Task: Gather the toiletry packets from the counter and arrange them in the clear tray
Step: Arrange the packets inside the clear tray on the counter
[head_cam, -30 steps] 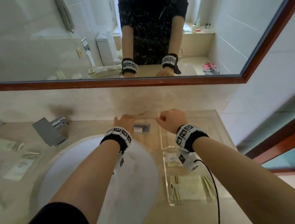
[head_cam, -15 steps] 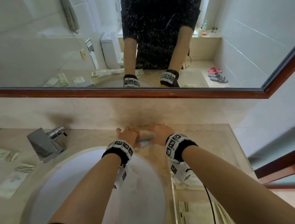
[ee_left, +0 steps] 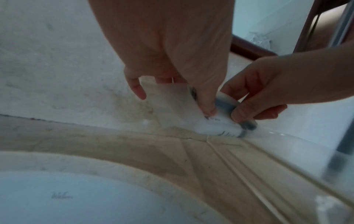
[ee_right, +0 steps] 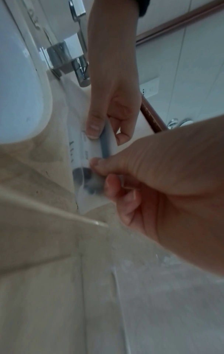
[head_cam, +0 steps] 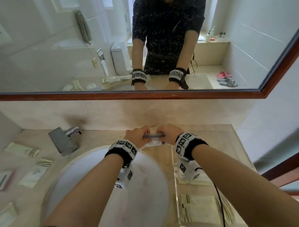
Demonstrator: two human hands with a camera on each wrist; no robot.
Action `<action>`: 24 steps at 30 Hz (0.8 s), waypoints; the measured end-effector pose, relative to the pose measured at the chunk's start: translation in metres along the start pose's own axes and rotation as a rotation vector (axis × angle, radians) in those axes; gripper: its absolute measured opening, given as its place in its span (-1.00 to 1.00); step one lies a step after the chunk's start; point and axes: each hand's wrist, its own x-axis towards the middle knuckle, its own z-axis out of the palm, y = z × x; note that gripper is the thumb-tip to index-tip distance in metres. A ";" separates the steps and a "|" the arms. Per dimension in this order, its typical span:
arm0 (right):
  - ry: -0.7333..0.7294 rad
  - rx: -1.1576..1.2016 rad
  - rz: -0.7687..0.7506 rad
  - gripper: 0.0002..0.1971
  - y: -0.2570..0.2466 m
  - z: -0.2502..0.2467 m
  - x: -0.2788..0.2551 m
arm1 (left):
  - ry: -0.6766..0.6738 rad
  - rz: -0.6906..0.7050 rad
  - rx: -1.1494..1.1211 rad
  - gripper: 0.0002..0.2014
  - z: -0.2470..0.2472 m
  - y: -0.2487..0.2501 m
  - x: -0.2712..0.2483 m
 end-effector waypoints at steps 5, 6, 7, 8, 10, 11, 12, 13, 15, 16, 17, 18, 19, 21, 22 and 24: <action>0.056 0.124 0.065 -0.66 0.032 -0.002 -0.044 | -0.018 0.019 -0.007 -0.70 0.001 0.036 -0.009; 0.058 0.144 0.075 -0.66 0.038 -0.002 -0.054 | -0.023 0.035 0.009 -0.71 0.004 0.044 -0.012; 0.060 0.154 0.087 -0.67 0.044 -0.002 -0.065 | -0.035 0.054 0.038 -0.72 0.007 0.054 -0.015; 0.064 0.156 0.099 -0.67 0.050 -0.001 -0.076 | -0.049 0.079 0.070 -0.73 0.010 0.064 -0.018; 0.059 0.173 0.139 -0.68 0.064 0.002 -0.096 | -0.080 0.130 0.125 -0.72 0.017 0.086 -0.023; 0.055 0.188 0.161 -0.68 0.072 0.003 -0.106 | -0.095 0.146 0.140 -0.71 0.020 0.096 -0.025; 0.049 0.199 0.184 -0.67 0.080 0.004 -0.115 | -0.110 0.155 0.145 -0.70 0.024 0.106 -0.027; 0.043 0.204 0.206 -0.67 0.087 0.005 -0.124 | -0.121 0.163 0.145 -0.69 0.028 0.115 -0.030; 0.043 0.203 0.241 -0.68 0.098 0.007 -0.139 | -0.135 0.195 0.146 -0.66 0.036 0.129 -0.035; 0.045 0.202 0.254 -0.68 0.103 0.010 -0.146 | -0.136 0.217 0.159 -0.65 0.040 0.135 -0.038; 0.042 0.201 0.267 -0.69 0.106 0.012 -0.151 | -0.135 0.237 0.180 -0.64 0.044 0.139 -0.040; 0.040 0.195 0.276 -0.71 0.109 0.016 -0.155 | -0.128 0.258 0.206 -0.65 0.048 0.141 -0.042; 0.041 0.183 0.284 -0.71 0.111 0.020 -0.157 | -0.117 0.277 0.234 -0.65 0.052 0.142 -0.044; 0.061 0.159 0.287 -0.72 0.113 0.027 -0.160 | -0.097 0.293 0.276 -0.64 0.059 0.143 -0.047; 0.081 0.149 0.282 -0.71 0.113 0.030 -0.161 | -0.089 0.290 0.281 -0.63 0.061 0.142 -0.048; 0.135 0.111 0.250 -0.70 0.112 0.034 -0.162 | -0.055 0.285 0.265 -0.61 0.065 0.138 -0.050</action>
